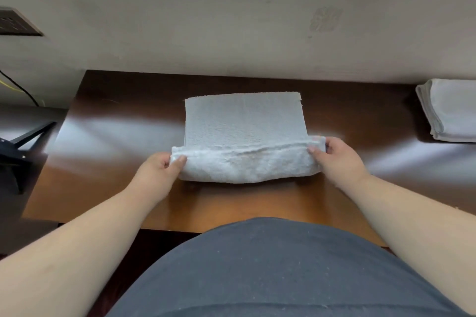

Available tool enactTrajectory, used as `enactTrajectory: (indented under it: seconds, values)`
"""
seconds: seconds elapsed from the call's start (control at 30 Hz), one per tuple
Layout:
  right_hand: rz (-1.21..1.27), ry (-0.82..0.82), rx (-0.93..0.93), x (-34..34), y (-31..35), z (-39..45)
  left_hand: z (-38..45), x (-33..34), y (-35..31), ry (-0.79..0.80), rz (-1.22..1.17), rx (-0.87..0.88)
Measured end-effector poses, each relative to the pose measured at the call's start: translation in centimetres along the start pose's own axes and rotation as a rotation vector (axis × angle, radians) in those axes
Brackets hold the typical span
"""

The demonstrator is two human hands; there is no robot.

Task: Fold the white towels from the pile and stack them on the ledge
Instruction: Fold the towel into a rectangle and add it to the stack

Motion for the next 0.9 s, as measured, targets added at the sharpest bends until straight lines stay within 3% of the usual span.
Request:
enactTrajectory:
  seconds: [0.3,0.63,0.9]
  values:
    - [-0.016,-0.075,0.068,0.7,3.6,7.9,8.1,2.0,-3.1,-0.192,-0.304,-0.202]
    - [-0.250,-0.138,-0.022,3.0,5.3,15.4,16.9,3.2,-3.6,-0.258,-0.116,-0.174]
    - [-0.368,-0.196,0.041,3.9,5.4,18.3,19.5,3.9,-3.1,-0.375,0.001,-0.191]
Point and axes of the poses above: each hand's wrist, its own z-axis towards the middle knuckle, its own x-axis out of the palm, y = z × x, the point moved 1 cm from there along z, towards the middle knuckle, and after that the axes turned 1 degree about y, right-handed, at the moved point
